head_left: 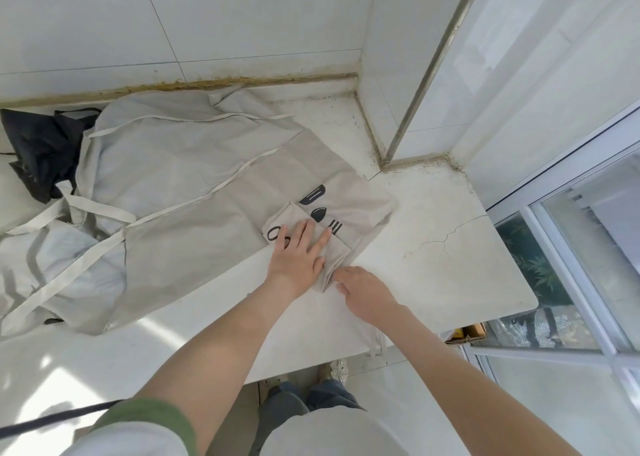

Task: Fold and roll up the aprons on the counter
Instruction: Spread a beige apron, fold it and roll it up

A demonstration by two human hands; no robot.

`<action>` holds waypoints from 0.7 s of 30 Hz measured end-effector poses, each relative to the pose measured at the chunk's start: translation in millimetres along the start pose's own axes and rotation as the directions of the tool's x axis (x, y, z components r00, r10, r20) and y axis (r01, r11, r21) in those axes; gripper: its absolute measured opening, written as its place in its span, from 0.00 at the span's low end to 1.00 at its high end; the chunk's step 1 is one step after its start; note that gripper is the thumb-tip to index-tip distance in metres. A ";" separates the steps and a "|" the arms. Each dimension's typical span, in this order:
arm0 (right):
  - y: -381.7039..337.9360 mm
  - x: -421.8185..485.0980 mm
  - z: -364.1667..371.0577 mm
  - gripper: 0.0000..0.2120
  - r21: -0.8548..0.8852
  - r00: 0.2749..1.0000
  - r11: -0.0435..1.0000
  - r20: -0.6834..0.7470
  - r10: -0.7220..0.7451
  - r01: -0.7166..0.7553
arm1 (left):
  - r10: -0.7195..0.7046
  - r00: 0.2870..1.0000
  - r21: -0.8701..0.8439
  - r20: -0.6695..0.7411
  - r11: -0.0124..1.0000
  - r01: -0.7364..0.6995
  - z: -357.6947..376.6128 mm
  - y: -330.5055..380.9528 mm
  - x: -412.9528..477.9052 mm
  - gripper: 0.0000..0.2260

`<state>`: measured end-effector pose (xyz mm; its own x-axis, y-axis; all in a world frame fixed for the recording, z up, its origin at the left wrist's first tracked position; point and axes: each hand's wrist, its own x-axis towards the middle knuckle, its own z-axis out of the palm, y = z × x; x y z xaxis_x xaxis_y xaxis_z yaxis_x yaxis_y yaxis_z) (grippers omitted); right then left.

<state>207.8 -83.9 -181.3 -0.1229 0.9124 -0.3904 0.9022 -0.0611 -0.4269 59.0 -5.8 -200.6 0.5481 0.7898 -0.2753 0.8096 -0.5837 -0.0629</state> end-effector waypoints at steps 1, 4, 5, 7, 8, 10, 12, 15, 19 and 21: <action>0.5 0.2 -0.9 0.11 0.004 0.998 0.999 0.036 -0.044 0.044 | 0.016 1.000 -0.023 0.011 1.000 -0.015 2.8 -3.1 0.2 0.27; 2.3 3.2 -6.2 0.09 -0.029 0.982 0.982 0.036 -0.183 0.184 | 0.069 0.997 -0.075 0.038 0.995 -0.066 4.5 -10.9 1.0 0.36; 3.1 4.2 -8.1 0.11 -0.049 0.972 0.972 -0.035 -0.233 0.231 | 0.093 0.995 -0.097 0.046 0.991 -0.088 4.5 -13.5 1.6 0.37; 4.1 6.9 -13.4 0.11 -0.068 0.919 0.955 -0.260 -0.297 0.290 | 0.158 0.984 -0.143 0.077 0.979 -0.146 1.6 -20.3 1.5 0.37; 2.2 8.9 -16.9 0.08 -0.095 0.878 0.949 -0.360 -0.315 0.302 | 0.202 0.975 -0.153 0.092 0.970 -0.187 -0.1 -23.9 -0.2 0.35; -3.2 16.2 -23.9 0.12 -0.153 0.832 0.951 -0.461 -0.309 0.268 | 0.273 0.954 -0.186 0.122 0.951 -0.248 -4.6 -33.3 -4.4 0.27; -6.2 28.1 -27.9 0.19 -0.190 0.863 0.963 -0.434 -0.257 0.191 | 0.298 0.948 -0.233 0.114 0.935 -0.266 -12.7 -40.5 -8.7 0.26; -0.5 35.5 -18.5 0.31 -0.228 0.961 0.973 -0.260 -0.091 0.030 | 0.237 0.971 -0.226 -0.037 0.944 -0.239 -27.0 -31.0 -9.7 0.22; 15.2 32.6 -0.1 0.41 -0.174 0.996 0.981 -0.033 0.084 -0.088 | 0.132 0.985 -0.262 -0.107 0.952 -0.156 -19.5 6.6 -9.1 0.39; 18.5 34.6 -2.4 0.35 -0.149 0.998 0.987 0.019 0.067 -0.064 | 0.120 0.991 -0.240 0.053 0.965 -0.104 -7.8 17.4 -10.3 0.42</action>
<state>221.2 -52.4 -200.8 -0.0698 0.8984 -0.4337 0.9598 -0.0581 -0.2747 69.1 -22.6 -191.4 0.6291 0.7033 -0.3311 0.7751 -0.6001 0.1978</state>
